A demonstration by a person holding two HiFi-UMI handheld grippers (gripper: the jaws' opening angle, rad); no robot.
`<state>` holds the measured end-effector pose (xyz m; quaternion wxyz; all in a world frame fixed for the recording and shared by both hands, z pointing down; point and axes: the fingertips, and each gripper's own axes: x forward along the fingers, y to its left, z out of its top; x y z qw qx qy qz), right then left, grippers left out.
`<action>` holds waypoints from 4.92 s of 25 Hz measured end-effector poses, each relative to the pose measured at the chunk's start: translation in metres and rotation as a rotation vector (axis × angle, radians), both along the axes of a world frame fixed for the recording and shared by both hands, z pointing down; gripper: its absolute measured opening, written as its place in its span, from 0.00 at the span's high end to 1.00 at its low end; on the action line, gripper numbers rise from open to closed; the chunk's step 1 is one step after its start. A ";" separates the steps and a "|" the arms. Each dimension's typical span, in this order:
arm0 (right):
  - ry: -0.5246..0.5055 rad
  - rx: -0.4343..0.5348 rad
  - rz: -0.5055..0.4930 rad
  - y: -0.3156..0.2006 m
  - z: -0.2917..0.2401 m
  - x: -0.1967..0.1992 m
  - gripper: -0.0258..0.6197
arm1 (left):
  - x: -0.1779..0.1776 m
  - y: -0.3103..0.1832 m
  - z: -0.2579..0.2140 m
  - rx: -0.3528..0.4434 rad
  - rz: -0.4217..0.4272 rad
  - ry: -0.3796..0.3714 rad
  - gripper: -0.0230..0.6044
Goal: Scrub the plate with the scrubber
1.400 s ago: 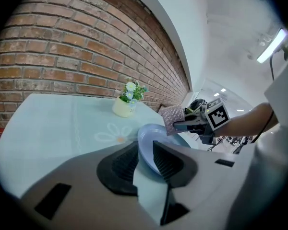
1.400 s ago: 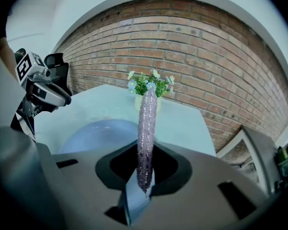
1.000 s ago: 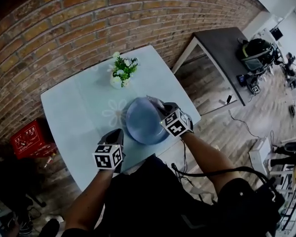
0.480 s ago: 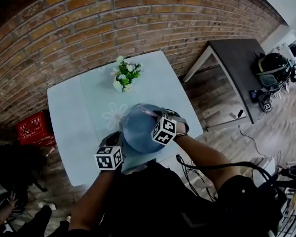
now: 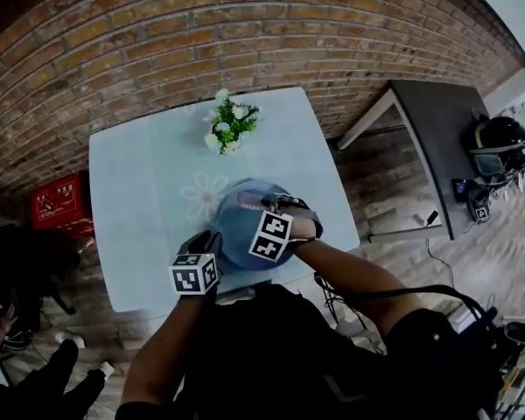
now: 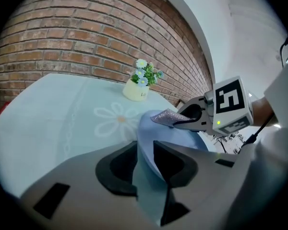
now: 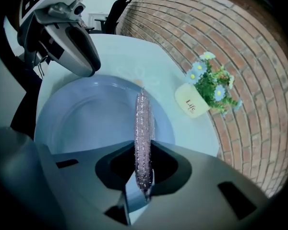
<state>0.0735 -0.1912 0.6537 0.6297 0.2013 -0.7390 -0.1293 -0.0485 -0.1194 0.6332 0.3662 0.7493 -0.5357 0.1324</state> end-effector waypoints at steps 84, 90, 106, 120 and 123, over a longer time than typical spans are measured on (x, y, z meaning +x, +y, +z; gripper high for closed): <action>0.104 0.031 -0.569 0.002 0.002 -0.024 0.85 | 0.002 0.015 0.000 0.005 -0.060 -0.005 0.88; 0.143 -0.038 -0.566 0.011 0.019 -0.013 0.85 | 0.008 0.020 0.004 0.004 -0.103 -0.041 0.88; 0.149 -0.162 -0.381 0.028 0.027 0.027 0.85 | 0.007 0.023 0.009 -0.011 -0.155 -0.085 0.88; 0.158 -0.292 -0.131 0.067 0.029 0.045 0.85 | 0.010 0.023 0.010 -0.032 0.019 -0.048 0.88; 0.146 -0.324 -0.069 0.077 0.030 0.045 0.85 | 0.010 0.024 0.009 -0.028 0.064 -0.031 0.88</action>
